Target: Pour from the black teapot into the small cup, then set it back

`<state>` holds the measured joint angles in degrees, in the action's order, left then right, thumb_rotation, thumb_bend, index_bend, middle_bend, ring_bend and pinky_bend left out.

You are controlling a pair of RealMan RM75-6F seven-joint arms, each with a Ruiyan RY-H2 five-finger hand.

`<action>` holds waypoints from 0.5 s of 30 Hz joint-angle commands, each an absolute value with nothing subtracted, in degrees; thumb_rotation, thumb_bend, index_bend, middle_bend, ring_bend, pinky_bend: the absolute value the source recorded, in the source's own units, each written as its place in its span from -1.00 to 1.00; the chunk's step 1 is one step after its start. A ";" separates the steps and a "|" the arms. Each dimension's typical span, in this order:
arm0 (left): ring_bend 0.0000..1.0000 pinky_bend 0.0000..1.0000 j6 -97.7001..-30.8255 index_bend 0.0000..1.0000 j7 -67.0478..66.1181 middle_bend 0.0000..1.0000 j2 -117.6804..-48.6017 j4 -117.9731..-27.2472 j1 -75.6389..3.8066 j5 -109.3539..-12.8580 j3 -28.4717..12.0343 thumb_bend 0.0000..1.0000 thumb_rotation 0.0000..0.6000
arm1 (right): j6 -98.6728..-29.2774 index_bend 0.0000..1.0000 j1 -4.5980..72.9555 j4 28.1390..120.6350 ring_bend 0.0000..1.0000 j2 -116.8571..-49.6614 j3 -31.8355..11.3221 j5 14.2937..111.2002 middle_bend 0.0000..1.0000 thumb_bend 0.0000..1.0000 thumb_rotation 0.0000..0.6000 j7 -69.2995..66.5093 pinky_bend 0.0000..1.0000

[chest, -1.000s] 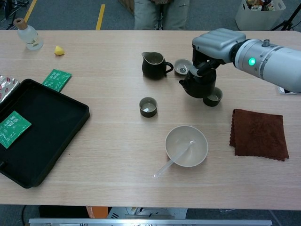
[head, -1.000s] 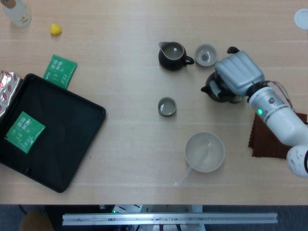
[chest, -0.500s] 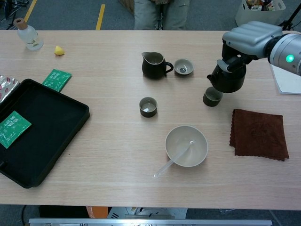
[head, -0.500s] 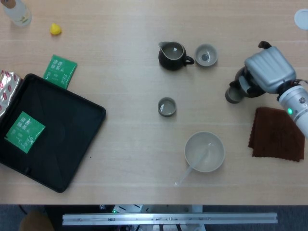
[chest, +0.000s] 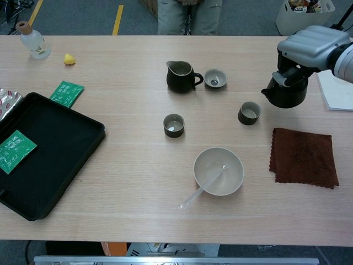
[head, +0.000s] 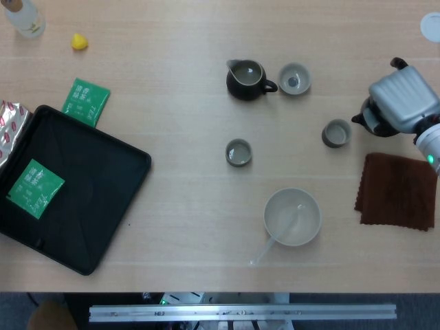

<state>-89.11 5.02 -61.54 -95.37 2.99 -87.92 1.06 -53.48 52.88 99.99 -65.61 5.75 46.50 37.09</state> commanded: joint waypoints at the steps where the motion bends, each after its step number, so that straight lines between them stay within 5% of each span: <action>1: -0.80 -0.82 -89.23 -0.77 5.18 -0.65 -61.62 -95.24 3.07 -87.91 1.08 -0.41 1.00 | -53.68 0.84 52.90 99.39 0.58 -66.29 5.75 46.56 0.73 0.05 0.34 38.89 -0.63; 15: -0.80 -0.82 -89.87 -0.77 6.12 -0.65 -61.89 -94.29 3.81 -87.28 1.18 -0.41 1.00 | -53.76 0.84 54.20 98.79 0.58 -68.95 5.79 45.77 0.73 0.05 0.35 46.76 -0.63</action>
